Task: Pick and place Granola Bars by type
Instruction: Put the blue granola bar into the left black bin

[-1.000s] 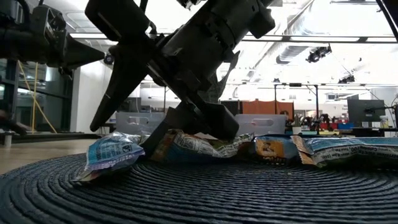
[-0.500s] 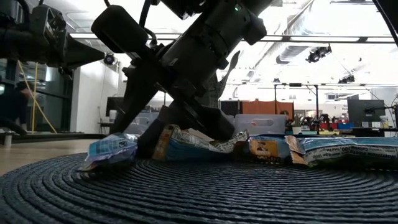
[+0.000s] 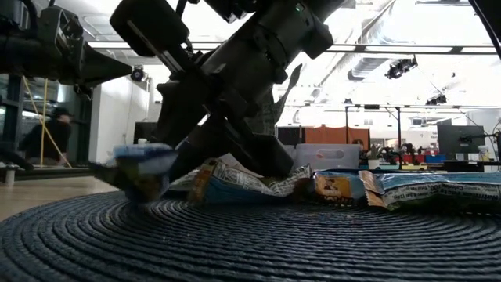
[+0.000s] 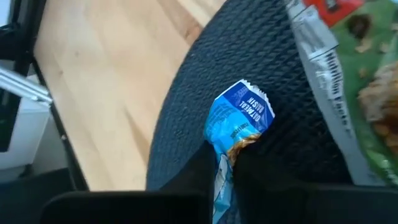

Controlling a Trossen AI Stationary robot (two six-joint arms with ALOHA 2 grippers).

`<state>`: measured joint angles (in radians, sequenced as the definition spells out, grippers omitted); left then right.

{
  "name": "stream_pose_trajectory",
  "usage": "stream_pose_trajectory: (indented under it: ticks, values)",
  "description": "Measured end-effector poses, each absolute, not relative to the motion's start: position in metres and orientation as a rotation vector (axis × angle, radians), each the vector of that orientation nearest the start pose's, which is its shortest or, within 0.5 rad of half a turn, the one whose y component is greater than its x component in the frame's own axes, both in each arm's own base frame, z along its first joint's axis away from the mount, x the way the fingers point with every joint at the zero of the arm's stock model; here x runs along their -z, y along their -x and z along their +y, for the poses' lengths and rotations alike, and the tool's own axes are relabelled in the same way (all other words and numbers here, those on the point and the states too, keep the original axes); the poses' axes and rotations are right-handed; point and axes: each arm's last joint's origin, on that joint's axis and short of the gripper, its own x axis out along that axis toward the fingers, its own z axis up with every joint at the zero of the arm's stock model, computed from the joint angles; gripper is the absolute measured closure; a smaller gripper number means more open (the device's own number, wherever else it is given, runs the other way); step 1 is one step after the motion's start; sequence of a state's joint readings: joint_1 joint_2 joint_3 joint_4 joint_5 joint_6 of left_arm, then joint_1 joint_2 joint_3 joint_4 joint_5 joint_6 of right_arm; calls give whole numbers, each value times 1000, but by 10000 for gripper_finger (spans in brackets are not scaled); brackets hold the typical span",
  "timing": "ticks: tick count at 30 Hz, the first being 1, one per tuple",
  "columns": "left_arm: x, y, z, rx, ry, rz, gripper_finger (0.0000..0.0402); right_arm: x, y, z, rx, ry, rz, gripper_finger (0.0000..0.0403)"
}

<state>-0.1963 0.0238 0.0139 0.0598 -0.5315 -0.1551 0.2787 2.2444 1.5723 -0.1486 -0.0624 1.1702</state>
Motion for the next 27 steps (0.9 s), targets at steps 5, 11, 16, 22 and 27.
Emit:
stream_pose_trajectory:
  ticks: [5, 11, 16, 22, 27]
  values:
    - [-172, -95, -4, -330, 171, -73, 400, -137, -463, 136, 126, -1030, 893, 375]
    - [-172, -95, -4, -331, 172, -74, 400, -143, -467, 138, 56, -1040, 850, 383]
    - [-172, -95, -4, -330, 172, -73, 400, -156, -473, 139, -8, -1031, 774, 384]
    - [-172, -95, -4, -330, 172, -73, 400, -179, -484, 142, -98, -1018, 679, 386]
    - [-172, -95, -4, -330, 171, -74, 400, -209, -494, 144, -182, -981, 601, 384]
